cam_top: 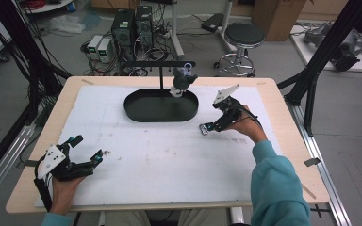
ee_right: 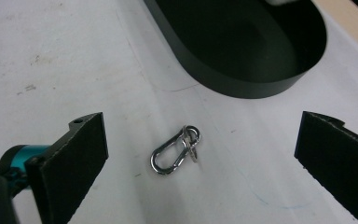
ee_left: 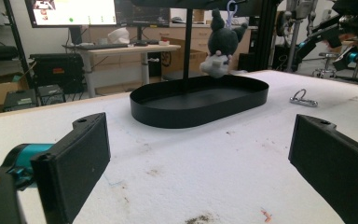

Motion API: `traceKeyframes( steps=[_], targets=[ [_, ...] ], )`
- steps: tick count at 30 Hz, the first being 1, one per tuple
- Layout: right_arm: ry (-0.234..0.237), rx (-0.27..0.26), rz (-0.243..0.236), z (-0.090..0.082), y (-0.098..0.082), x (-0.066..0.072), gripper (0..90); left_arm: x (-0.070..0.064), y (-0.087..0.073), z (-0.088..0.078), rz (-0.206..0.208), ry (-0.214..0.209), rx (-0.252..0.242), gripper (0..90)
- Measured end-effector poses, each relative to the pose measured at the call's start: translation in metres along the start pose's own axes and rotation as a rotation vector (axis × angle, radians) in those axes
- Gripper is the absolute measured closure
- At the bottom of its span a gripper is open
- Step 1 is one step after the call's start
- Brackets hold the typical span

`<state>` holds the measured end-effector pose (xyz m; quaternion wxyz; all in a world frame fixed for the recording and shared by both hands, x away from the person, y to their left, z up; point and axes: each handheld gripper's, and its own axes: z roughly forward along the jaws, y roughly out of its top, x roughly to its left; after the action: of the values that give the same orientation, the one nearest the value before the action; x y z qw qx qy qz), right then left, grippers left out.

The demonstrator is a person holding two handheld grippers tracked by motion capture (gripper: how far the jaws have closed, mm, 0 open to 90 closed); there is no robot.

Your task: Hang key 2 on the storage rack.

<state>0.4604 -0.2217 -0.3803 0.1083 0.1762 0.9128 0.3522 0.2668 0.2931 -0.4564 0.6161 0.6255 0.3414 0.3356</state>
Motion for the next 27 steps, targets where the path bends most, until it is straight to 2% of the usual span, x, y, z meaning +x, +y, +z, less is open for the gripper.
traceKeyframes(
  steps=[5,9,13,15,18,20,22,27],
  targets=[
    [0.041,0.036,-0.018,0.01,-0.001,0.001,4.8,0.0,0.0,0.0,0.0,0.0,0.0,5.8],
    [0.038,0.061,-0.023,0.016,-0.002,0.0,4.8,0.0,0.0,0.0,-0.003,0.0,-0.003,5.7],
    [0.039,0.081,-0.015,0.021,-0.004,-0.001,5.0,0.0,0.0,0.0,-0.004,0.001,-0.003,5.7],
    [0.06,0.088,0.023,0.023,-0.005,-0.002,5.0,0.0,0.0,0.0,-0.004,0.001,-0.003,5.7],
    [0.065,0.097,0.029,0.027,-0.007,-0.004,8.8,0.0,0.0,0.0,-0.005,0.0,-0.004,5.8],
    [0.074,0.107,0.032,0.028,-0.007,-0.005,19.0,0.0,0.0,0.0,-0.005,0.0,-0.004,5.7],
    [0.06,0.112,0.025,0.029,-0.007,-0.006,19.4,0.0,0.0,0.0,-0.005,0.0,-0.005,5.7],
    [0.068,0.134,0.012,0.031,-0.008,-0.006,29.9,0.0,0.0,0.0,-0.005,0.0,-0.006,5.7]
  ],
)
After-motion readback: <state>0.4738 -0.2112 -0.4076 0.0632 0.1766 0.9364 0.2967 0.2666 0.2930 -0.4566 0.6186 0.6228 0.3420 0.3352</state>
